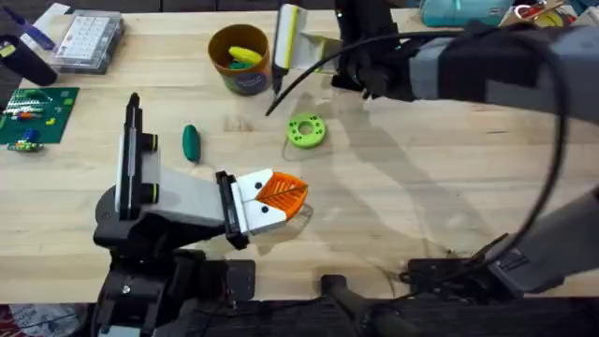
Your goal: Pick up the gripper from the table and insert it into the empty holder that is missing its gripper. Then pick up a screw, insert it into the mounting hole, and use the screwdriver to tighten it. Finally, clean up the table by picking up the vegetable and placing it into the bucket.
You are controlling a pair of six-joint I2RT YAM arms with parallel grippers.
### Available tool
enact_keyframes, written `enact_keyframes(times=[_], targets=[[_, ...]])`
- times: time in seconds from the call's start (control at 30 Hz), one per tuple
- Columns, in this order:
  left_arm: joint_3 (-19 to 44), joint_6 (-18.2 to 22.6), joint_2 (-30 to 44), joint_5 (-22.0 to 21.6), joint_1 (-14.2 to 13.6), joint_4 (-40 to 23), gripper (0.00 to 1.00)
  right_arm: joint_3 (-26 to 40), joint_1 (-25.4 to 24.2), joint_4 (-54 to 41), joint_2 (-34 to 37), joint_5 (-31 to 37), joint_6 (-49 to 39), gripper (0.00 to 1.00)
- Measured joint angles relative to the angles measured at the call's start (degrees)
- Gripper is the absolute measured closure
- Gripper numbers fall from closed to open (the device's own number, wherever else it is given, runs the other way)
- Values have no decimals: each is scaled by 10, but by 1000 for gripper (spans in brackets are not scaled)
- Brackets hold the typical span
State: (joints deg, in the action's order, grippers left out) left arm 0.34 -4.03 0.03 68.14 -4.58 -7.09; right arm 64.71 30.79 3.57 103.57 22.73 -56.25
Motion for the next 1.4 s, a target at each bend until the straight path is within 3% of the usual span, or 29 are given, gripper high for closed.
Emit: enact_keyframes(times=[0.13, 0.37, 1.4], targets=[[0, 0, 0, 0, 0, 0, 985, 0, -34, 46, 62, 6, -13, 953], [0, 0, 0, 0, 0, 0, 985, 4, -37, 59, 91, 14, -43, 953], [0, 0, 0, 0, 0, 0, 985, 7, -37, 54, 102, 8, -78, 953]])
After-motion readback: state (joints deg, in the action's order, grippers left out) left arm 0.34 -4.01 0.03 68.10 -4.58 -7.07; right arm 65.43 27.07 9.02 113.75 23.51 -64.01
